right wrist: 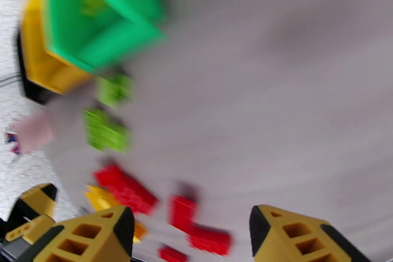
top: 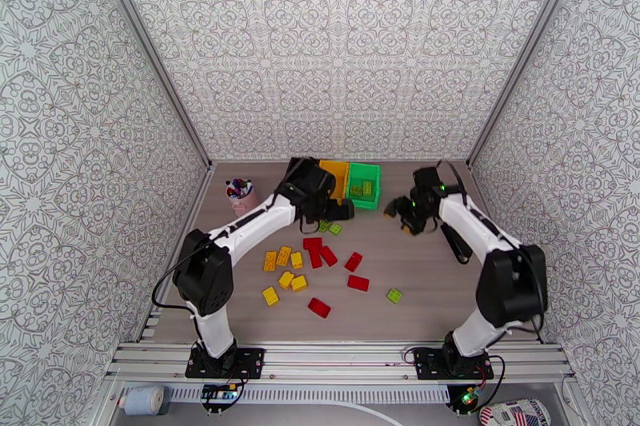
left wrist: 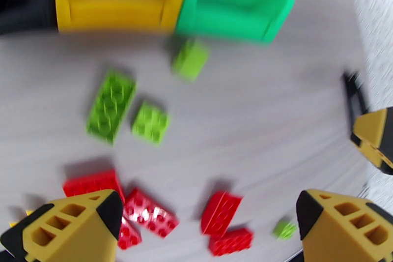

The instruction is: Sort the legos into containers by color

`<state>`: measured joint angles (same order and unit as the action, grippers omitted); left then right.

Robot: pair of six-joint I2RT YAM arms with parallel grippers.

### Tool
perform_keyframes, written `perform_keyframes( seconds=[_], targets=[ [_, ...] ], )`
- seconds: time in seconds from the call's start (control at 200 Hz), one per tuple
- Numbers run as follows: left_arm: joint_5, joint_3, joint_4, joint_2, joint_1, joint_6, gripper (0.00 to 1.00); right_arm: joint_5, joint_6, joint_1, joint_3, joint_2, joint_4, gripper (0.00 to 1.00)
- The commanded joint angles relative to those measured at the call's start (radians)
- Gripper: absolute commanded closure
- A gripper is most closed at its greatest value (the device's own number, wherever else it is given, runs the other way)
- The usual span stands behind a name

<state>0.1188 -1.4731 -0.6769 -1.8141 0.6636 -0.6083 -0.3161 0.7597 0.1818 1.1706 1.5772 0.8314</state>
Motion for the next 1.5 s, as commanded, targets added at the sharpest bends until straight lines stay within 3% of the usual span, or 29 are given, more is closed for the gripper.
perform_keyframes(
  seconds=[0.0,0.255,0.8,1.08,1.496],
  targets=[
    [-0.041,0.093,0.018,0.076,0.046,0.015,0.01,0.045,0.013,0.034,-0.129,-0.084,0.002,0.32],
    [-0.018,0.225,0.098,0.14,0.083,-0.019,0.01,0.071,0.071,0.133,-0.318,-0.212,0.035,0.31],
    [0.004,0.247,0.119,0.139,0.117,-0.05,0.01,0.084,0.18,0.245,-0.513,-0.379,0.066,0.27],
    [0.006,0.225,0.1,0.131,0.116,-0.042,0.01,0.076,0.213,0.306,-0.521,-0.309,-0.01,0.3],
    [0.0,0.25,0.092,0.158,0.092,-0.041,0.01,0.137,0.181,0.374,-0.374,-0.105,-0.005,0.4]
  ],
)
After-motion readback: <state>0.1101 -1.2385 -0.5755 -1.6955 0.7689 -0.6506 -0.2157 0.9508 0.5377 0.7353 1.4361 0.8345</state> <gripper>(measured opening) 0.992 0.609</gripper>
